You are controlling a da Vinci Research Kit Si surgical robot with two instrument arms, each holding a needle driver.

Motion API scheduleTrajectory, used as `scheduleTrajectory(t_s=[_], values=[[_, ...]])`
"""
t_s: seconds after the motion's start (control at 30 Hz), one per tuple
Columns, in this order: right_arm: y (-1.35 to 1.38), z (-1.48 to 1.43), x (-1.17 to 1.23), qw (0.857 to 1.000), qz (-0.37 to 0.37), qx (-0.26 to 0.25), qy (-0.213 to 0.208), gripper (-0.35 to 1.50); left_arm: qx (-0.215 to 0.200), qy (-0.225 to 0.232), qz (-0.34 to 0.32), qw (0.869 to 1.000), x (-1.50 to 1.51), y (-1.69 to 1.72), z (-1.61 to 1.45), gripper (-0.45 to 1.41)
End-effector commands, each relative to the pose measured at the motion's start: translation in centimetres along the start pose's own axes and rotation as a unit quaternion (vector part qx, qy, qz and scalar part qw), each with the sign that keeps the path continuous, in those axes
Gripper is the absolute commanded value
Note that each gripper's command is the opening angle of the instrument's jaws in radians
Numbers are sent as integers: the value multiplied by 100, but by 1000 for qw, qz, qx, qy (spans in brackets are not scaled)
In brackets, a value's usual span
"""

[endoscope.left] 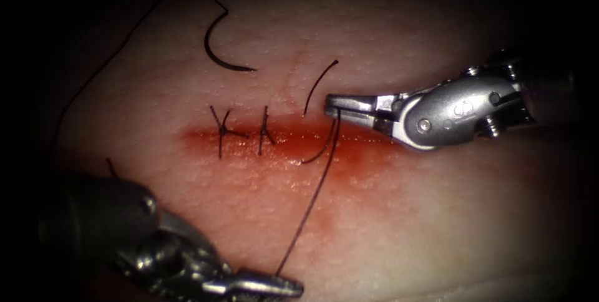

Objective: Wound Closure
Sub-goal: Use the right tool to help the left tool grasp a longer length of suture, then wrap the suture counter-clockwise two times around the right needle holder.

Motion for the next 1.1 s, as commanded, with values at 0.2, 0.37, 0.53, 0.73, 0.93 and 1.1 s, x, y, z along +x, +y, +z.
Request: scheduleTrajectory(t_s=[0.2,0.37,0.53,0.73,0.93,1.1], values=[[-11,4,1,1000,16,2,4,-35,32,-3,-5,999,-10,-13,-25,-45],[-20,-2,12,999,40,-1,12,-35,52,-21,-3,998,-15,-21,-50,-45],[-30,-6,23,989,140,-41,11,84,85,-40,-7,996,-22,-29,-67,-45],[-36,-15,36,990,131,-56,8,136,123,-61,-23,990,-35,-33,-94,-45],[-19,-40,37,992,116,-49,1,131,120,-76,-20,990,-35,-28,-104,-45],[19,-51,43,989,131,-72,-2,114,119,-84,-10,989,-36,-29,-102,-45]])
